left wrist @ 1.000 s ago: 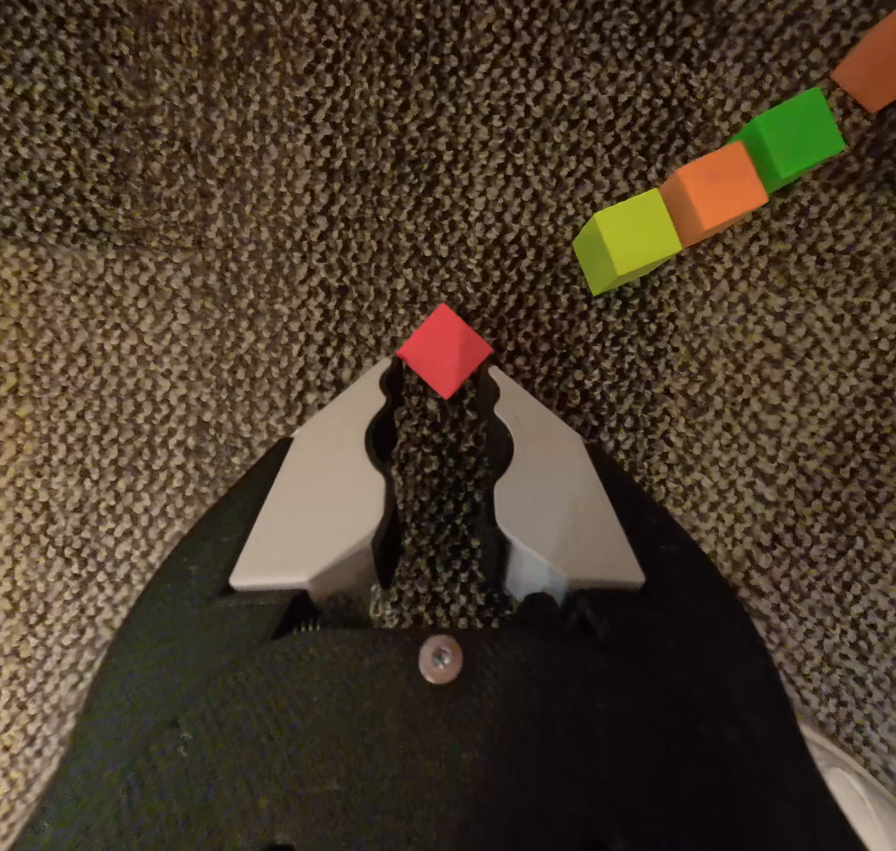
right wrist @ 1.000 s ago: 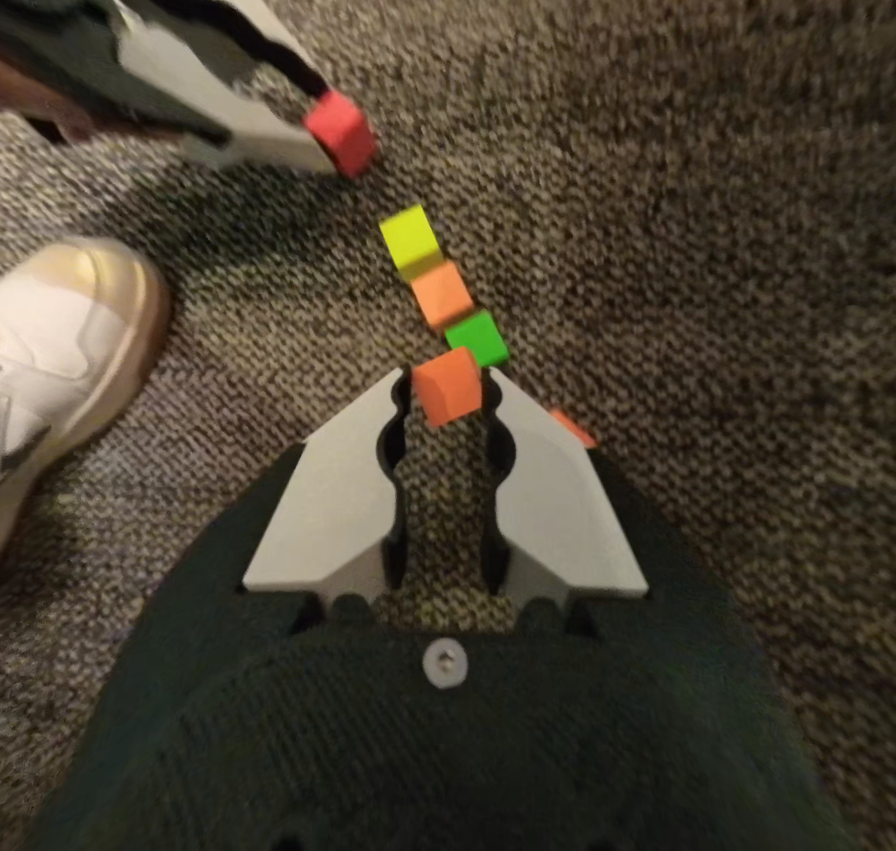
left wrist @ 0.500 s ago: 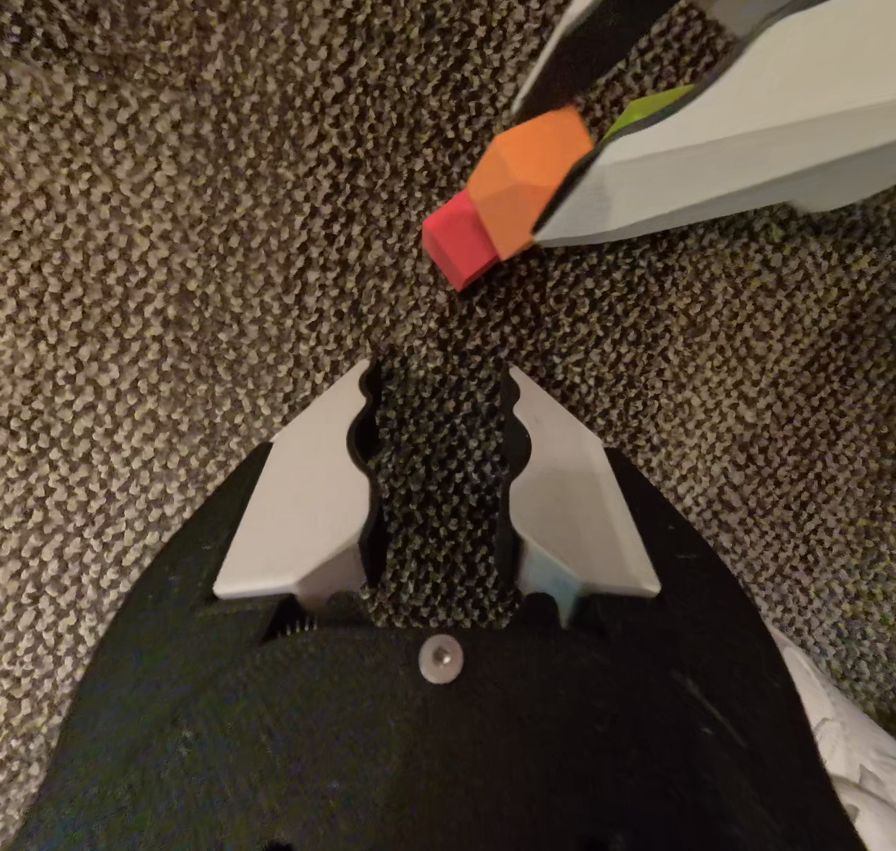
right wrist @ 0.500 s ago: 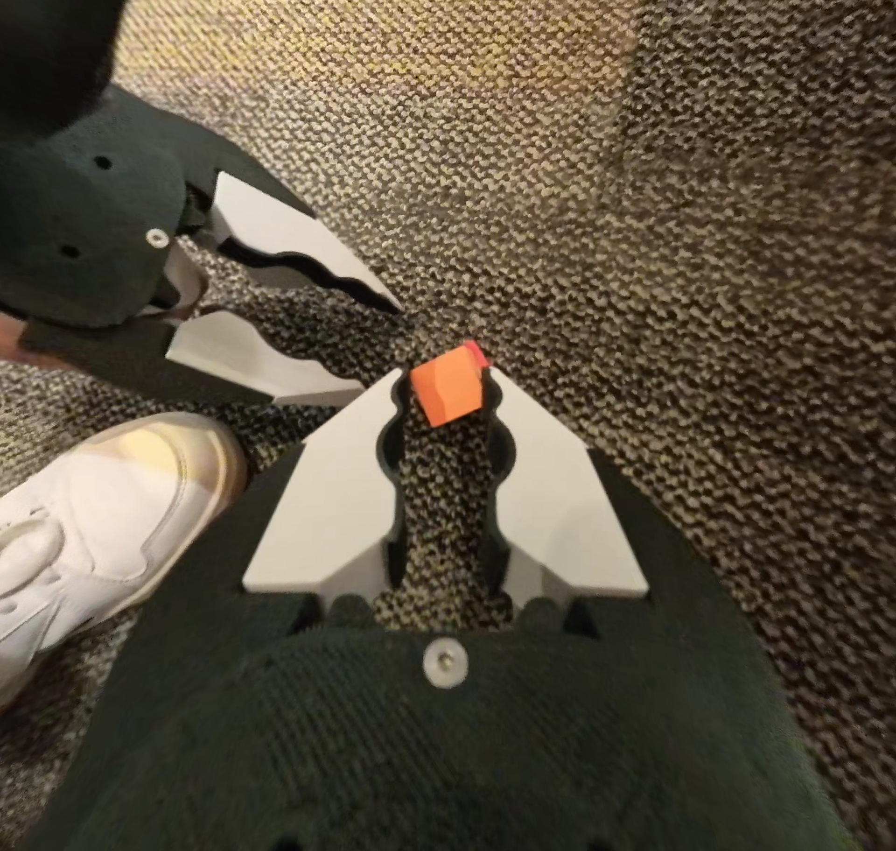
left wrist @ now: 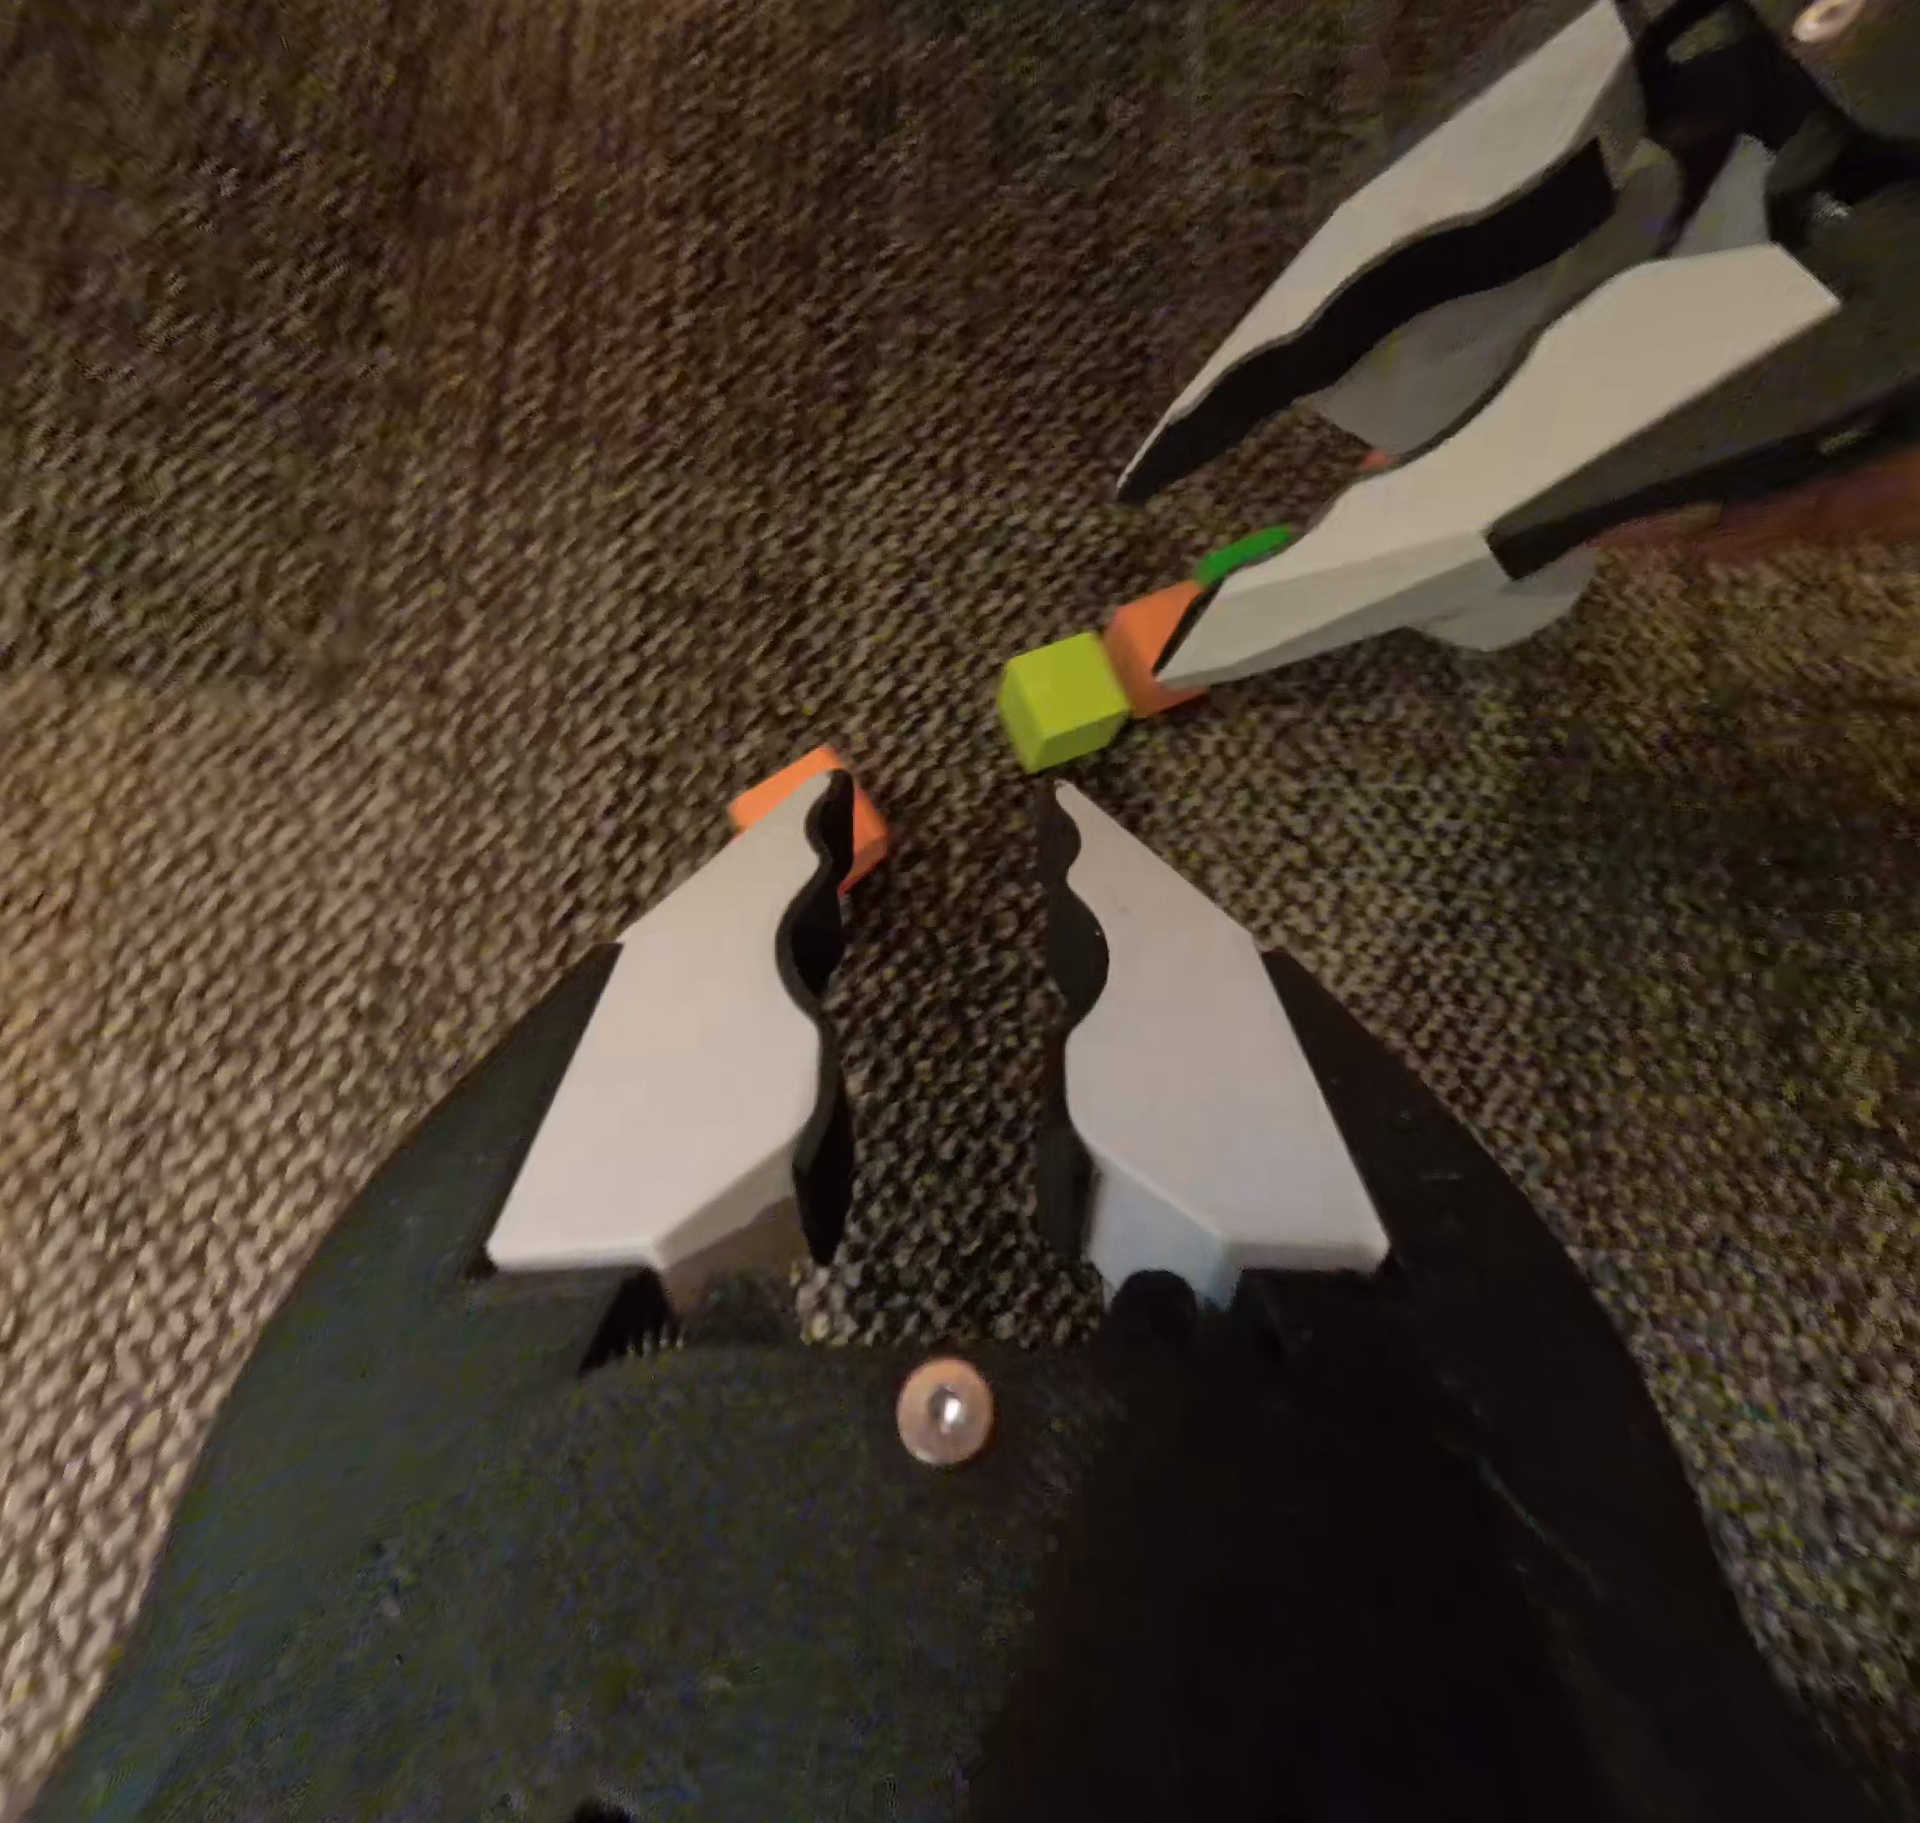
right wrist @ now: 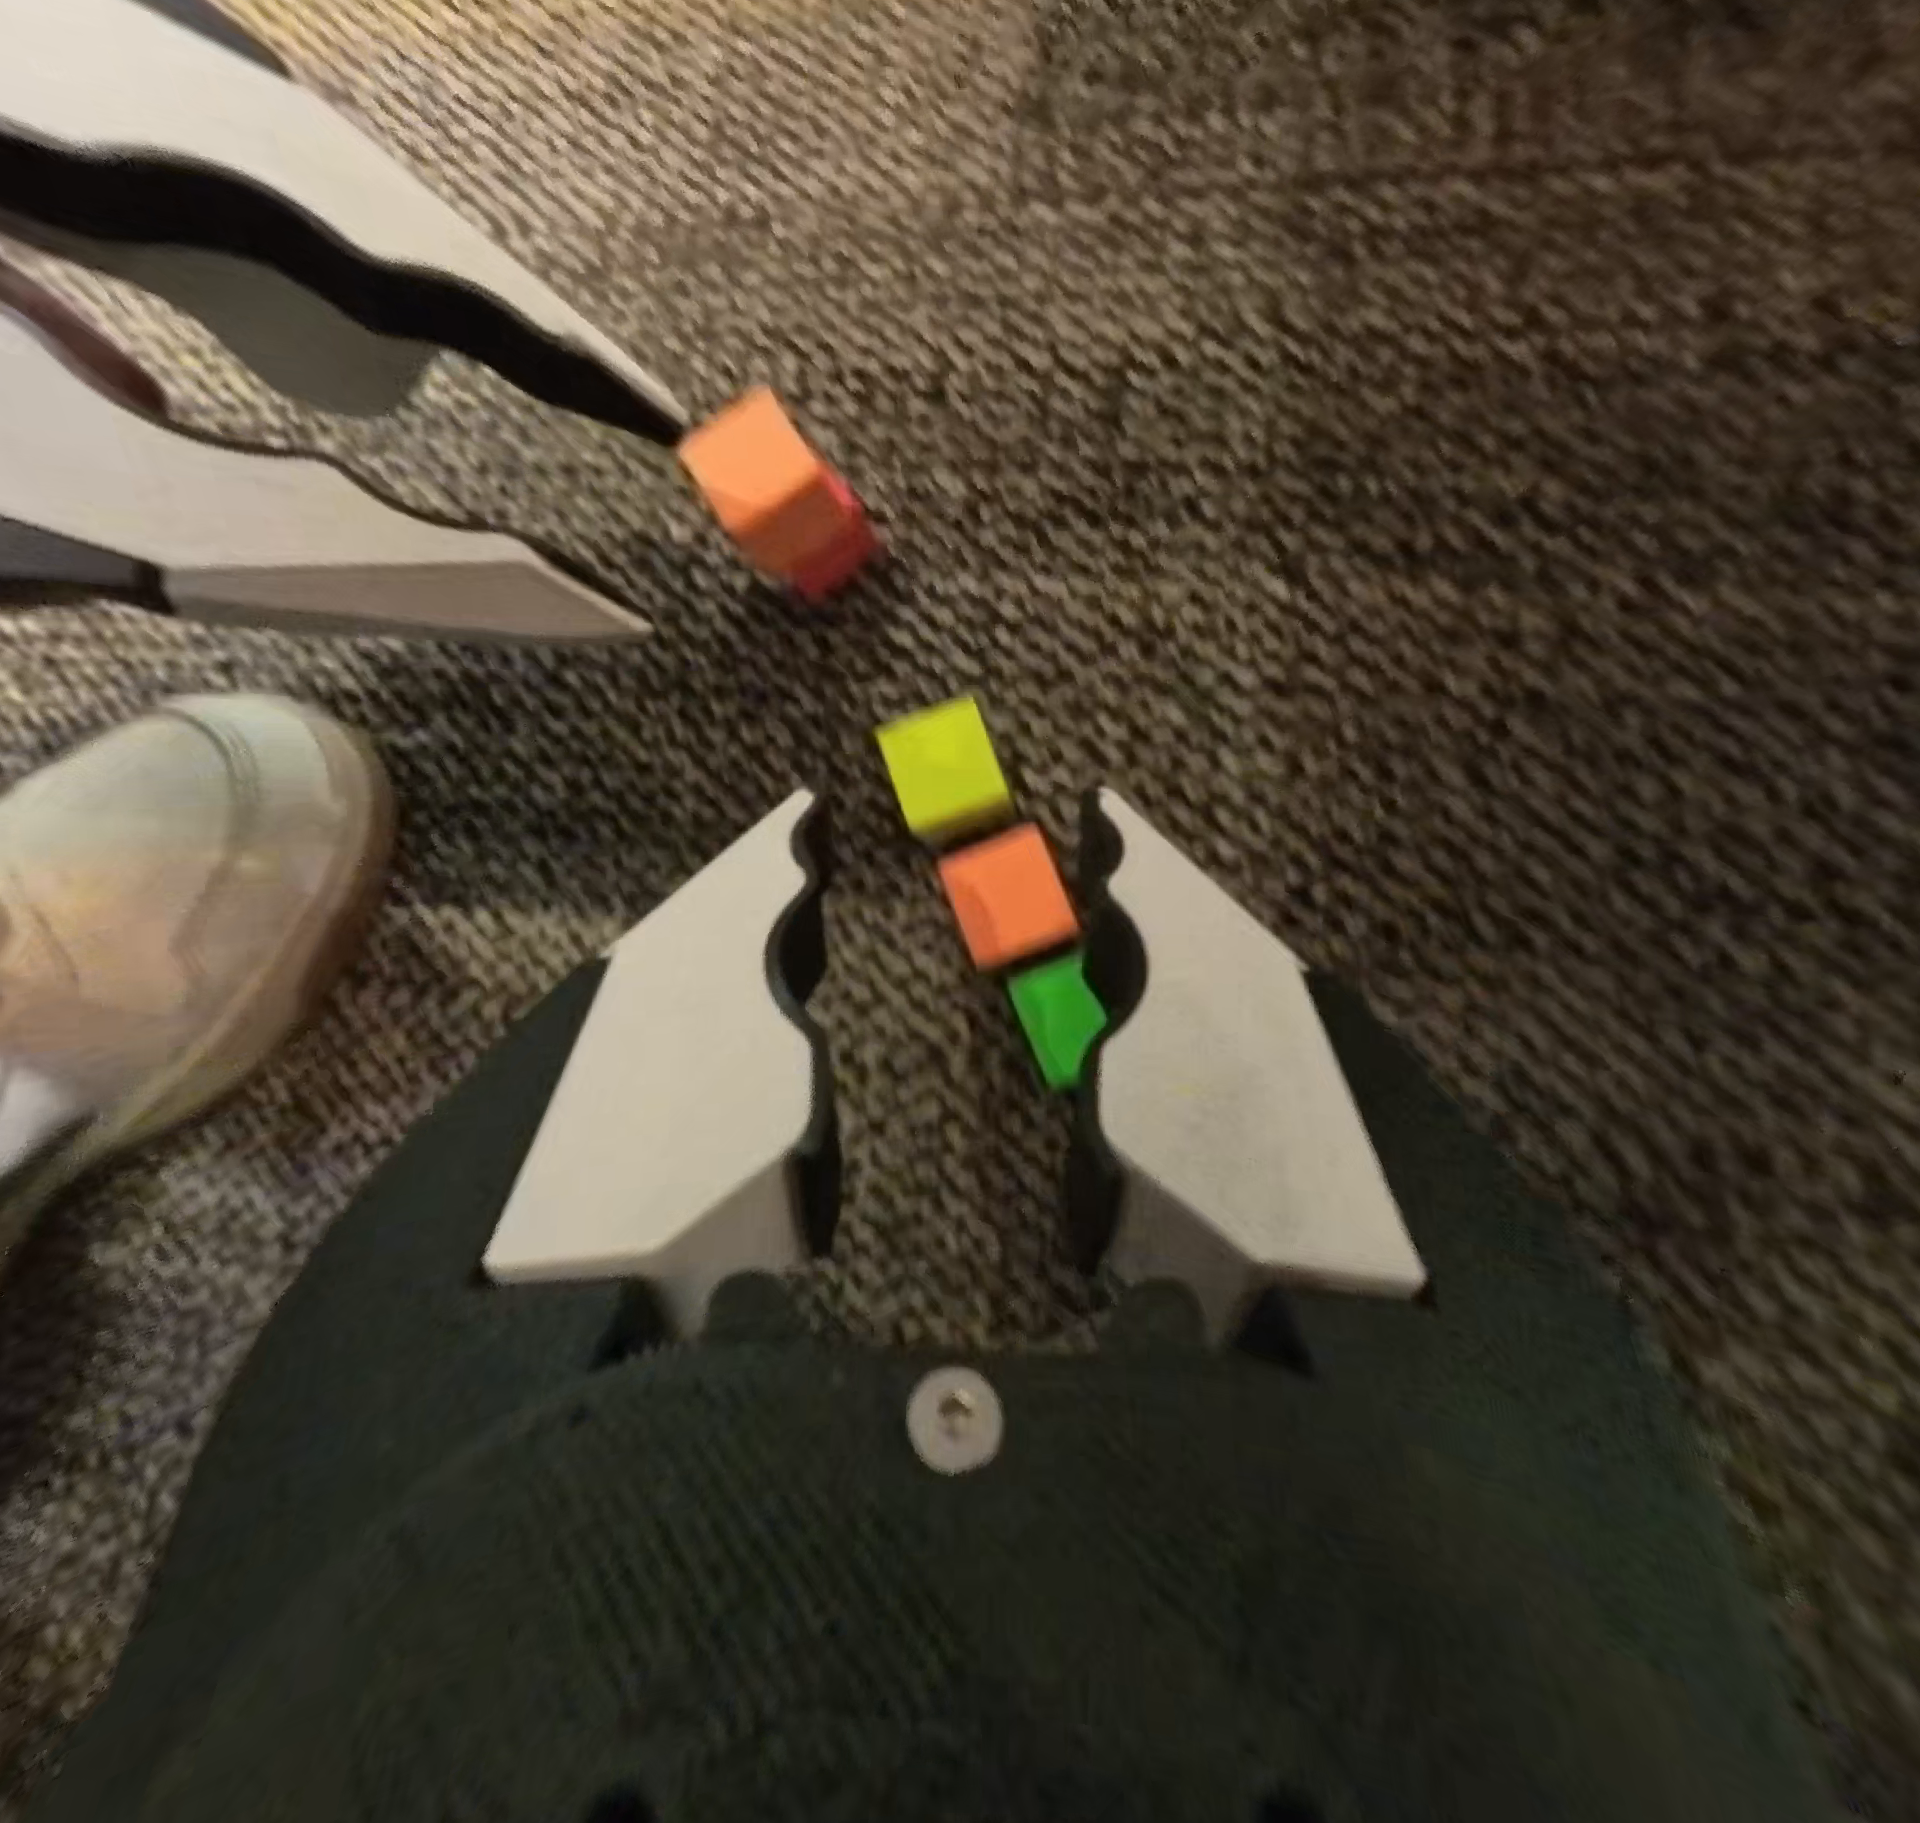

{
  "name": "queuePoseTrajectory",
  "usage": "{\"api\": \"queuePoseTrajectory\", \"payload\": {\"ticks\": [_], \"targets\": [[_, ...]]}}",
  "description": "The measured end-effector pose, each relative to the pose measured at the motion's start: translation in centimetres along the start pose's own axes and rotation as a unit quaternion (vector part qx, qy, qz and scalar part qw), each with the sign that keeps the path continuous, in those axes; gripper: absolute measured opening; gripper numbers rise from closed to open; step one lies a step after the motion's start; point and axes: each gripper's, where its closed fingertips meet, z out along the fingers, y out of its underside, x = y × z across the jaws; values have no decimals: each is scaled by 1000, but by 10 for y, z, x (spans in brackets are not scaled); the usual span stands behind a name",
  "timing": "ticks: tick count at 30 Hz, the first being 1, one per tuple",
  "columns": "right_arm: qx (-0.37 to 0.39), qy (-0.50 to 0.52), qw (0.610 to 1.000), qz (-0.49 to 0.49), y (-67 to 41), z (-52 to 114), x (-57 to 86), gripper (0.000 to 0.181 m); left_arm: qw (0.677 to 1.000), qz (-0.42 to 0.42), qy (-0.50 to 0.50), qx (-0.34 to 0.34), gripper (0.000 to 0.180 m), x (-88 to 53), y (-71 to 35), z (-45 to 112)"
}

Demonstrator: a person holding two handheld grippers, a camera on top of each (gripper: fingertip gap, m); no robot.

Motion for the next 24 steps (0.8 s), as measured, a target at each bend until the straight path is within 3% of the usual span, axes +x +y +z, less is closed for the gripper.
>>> {"api": "queuePoseTrajectory", "payload": {"ticks": [5,14,18,24], "targets": [[-32,16,999,2,39,-17,15,44,997,54,35,-35,35,37,-1,27],[-55,0,995,-79,39,7,11,47,986,45,-4,-162,34,27,23,76],[-64,-16,993,-99,45,12,11,25,984,43,3,-172,24,31,24,74],[-13,-18,998,-60,23,-4,17,23,994,2,21,-110,24,34,2,47]]}}
